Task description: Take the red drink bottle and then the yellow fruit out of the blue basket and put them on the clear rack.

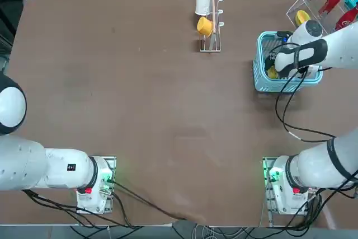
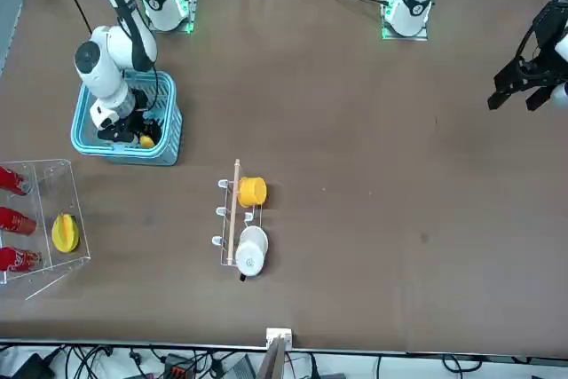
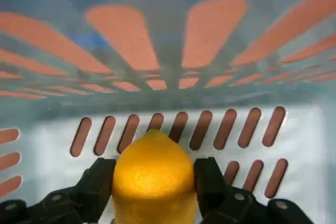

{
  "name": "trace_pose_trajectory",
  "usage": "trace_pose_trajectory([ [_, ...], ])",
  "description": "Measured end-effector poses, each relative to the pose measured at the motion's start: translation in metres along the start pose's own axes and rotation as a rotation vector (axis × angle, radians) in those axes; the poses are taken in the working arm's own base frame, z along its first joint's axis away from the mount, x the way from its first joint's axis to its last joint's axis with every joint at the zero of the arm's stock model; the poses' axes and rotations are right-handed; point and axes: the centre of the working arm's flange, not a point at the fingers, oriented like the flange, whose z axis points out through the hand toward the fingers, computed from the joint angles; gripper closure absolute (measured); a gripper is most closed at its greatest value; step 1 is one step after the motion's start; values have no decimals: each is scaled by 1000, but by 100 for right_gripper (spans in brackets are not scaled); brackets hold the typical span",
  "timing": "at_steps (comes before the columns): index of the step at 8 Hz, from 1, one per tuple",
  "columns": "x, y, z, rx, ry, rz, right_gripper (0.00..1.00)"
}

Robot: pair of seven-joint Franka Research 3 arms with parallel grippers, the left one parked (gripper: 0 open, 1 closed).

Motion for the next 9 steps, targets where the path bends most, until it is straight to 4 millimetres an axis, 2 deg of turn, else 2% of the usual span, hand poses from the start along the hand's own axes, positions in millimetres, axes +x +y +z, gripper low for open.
trace_pose_trajectory([
  [2,9,-1,-15,0,-35,1,15],
  [3,18,-2,-34,1,-57,1,15],
  [5,40,-4,-90,2,-118,0,15],
  [7,69,-5,-158,-25,-174,-25,15],
  [9,104,5,-226,-103,-215,-48,15],
])
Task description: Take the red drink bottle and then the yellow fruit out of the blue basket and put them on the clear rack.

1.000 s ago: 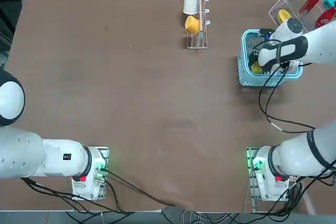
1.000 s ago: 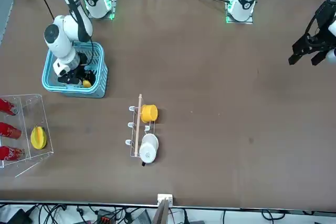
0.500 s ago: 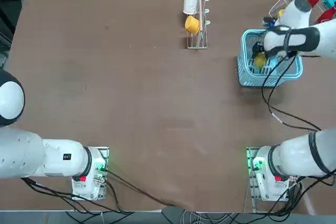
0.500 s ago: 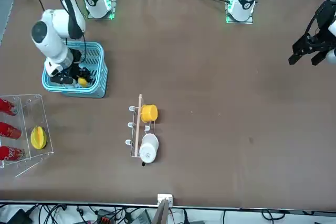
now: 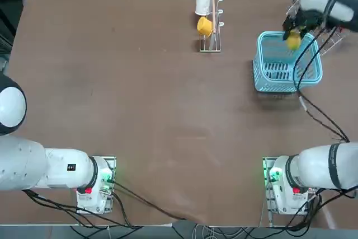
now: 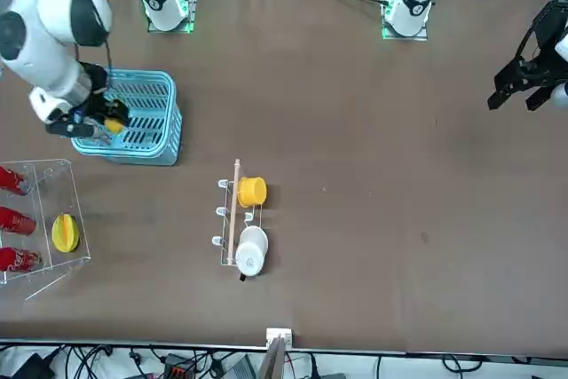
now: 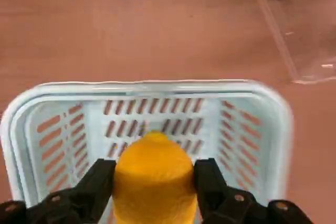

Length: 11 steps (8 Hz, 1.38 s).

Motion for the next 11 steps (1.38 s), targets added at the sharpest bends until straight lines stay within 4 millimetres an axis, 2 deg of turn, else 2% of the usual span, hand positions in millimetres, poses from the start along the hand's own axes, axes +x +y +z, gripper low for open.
trace_pose_trajectory([
  [1,10,11,-31,-45,-14,-19,15],
  [2,22,20,-51,-102,-14,-65,15],
  [3,37,25,-55,-164,-10,-116,15],
  [4,54,27,-47,-211,-13,-165,15],
  [6,87,37,-19,-261,9,-290,15],
  [9,114,87,28,-268,28,-485,15],
  [11,126,115,68,-264,35,-587,15],
])
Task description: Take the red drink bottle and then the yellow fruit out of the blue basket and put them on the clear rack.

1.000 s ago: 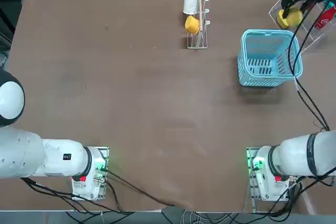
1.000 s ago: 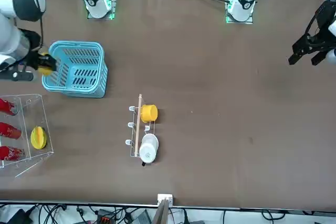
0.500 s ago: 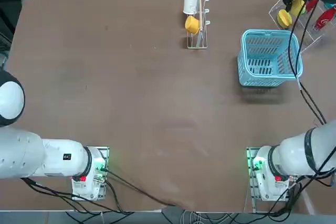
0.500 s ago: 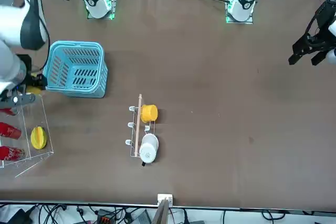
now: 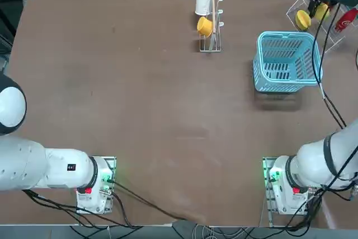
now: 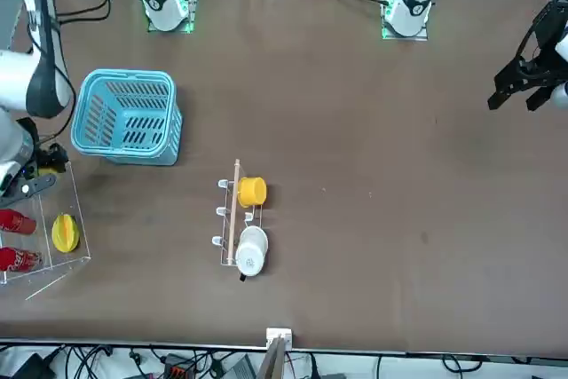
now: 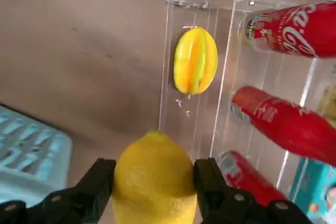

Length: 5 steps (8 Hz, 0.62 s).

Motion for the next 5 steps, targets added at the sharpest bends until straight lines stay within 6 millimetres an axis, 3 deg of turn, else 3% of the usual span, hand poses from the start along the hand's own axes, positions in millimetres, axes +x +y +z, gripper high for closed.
trace_pose_trajectory([
  [5,-16,0,103,-113,45,-175,15],
])
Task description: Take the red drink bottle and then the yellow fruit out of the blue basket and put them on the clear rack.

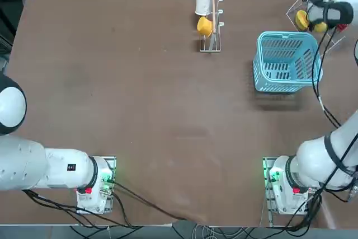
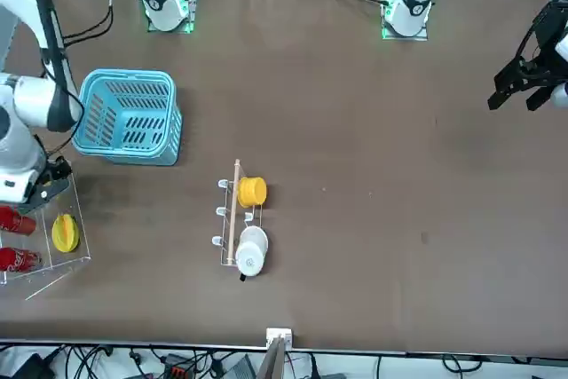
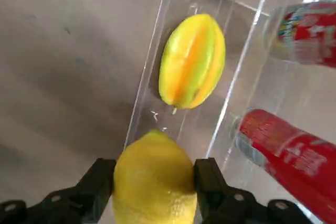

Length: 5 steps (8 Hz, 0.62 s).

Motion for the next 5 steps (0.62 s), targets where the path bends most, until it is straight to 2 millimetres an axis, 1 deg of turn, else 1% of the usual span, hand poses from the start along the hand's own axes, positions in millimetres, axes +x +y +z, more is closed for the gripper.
trace_pose_trajectory([
  [3,1,-9,34,-23,15,-56,15],
  [4,-2,-11,44,-22,13,-65,15],
  [5,-5,-11,50,-20,12,-67,15],
])
